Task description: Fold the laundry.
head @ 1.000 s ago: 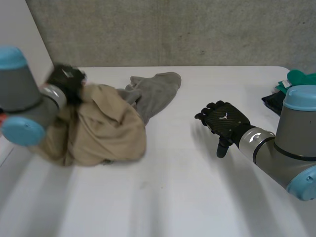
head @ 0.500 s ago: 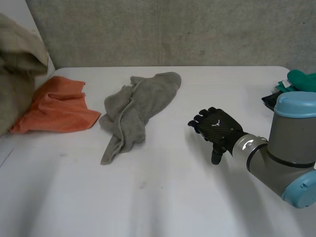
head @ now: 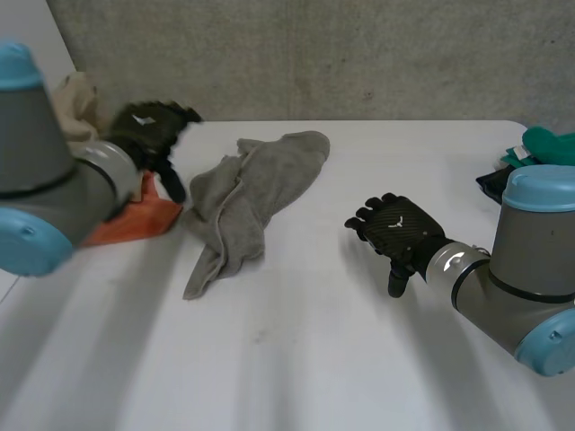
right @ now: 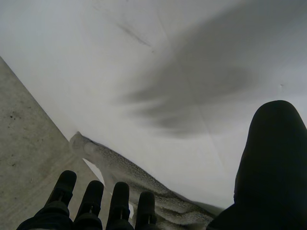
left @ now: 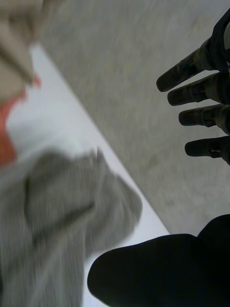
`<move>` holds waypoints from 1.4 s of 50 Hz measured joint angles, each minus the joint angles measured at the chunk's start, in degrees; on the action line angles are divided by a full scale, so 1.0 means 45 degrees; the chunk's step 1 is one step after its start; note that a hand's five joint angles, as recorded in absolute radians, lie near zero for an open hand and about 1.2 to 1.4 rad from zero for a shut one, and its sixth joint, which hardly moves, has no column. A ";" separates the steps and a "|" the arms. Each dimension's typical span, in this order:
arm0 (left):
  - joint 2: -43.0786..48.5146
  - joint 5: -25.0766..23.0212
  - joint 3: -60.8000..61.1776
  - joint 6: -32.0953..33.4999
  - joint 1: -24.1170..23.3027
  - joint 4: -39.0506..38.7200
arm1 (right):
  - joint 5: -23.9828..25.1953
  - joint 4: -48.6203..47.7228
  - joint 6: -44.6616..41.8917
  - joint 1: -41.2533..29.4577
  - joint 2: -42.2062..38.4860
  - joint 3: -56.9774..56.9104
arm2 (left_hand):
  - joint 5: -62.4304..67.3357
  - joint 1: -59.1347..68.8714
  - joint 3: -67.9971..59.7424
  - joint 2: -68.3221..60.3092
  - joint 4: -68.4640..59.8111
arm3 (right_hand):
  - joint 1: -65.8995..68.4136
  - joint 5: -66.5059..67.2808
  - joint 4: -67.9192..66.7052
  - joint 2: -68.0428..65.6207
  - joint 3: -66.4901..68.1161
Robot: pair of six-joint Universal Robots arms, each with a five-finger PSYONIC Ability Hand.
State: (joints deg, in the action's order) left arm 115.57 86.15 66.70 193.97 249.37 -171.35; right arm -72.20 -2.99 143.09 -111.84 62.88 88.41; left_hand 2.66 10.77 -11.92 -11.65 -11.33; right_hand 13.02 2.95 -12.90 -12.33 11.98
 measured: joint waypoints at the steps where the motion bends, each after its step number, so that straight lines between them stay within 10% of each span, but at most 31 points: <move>1: 0.0111 0.0065 0.0053 -0.0334 -0.0220 0.0014 | 0.0002 0.0000 -0.0001 0.0000 -0.0008 0.0000 | -0.0001 0.0000 0.0000 0.0000 0.0000 | 0.0000 0.0000 0.0000 0.0000 0.0000; 26: 0.7284 0.2363 -0.6752 -0.4743 -0.1573 0.4384 | 0.0079 0.0000 -0.0022 0.0252 0.0034 0.0242 | 0.0160 0.0282 -0.0247 -0.0276 -0.0321 | 0.0000 0.0000 0.0000 0.0000 0.0000; 33: 0.7337 0.3711 -0.6751 -0.4590 -0.1707 0.3706 | 0.0144 -0.0001 -0.0021 0.0332 0.0040 0.0249 | 0.9792 1.0561 -0.9949 -1.0629 -1.0499 | 0.0000 -0.0001 0.0000 0.0000 0.0000; 42: 0.5433 0.4478 -0.6146 -0.3336 -0.1997 0.3271 | 0.0189 -0.0063 0.0081 0.0287 0.0030 -0.0343 | 1.1542 1.1620 -1.2294 -1.2571 -1.2675 | 0.0000 0.0000 0.0000 0.0000 0.0000; 51: 0.1293 0.2728 -0.4316 -0.1735 -0.1888 0.3208 | 0.0537 -0.0458 0.1197 0.0118 -0.0949 -0.3172 | 1.2119 1.1908 -1.2294 -1.2590 -1.2677 | 0.0000 0.0000 0.0000 0.0000 0.0000; 70: -0.3261 0.0910 -0.1881 0.0392 -0.2238 0.3185 | 0.0434 0.1958 0.6430 -0.3379 -0.7314 -1.2199 | 1.2119 1.1909 -1.2358 -1.2629 -1.2726 | 0.0000 -0.0001 0.0000 0.0002 0.0000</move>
State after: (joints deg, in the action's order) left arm 100.89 90.25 58.23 195.74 239.29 -157.02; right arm -70.25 5.83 172.03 -127.04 29.97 33.52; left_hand 57.19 64.36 -67.53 -68.47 -68.60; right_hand 13.02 2.95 -12.90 -12.32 11.98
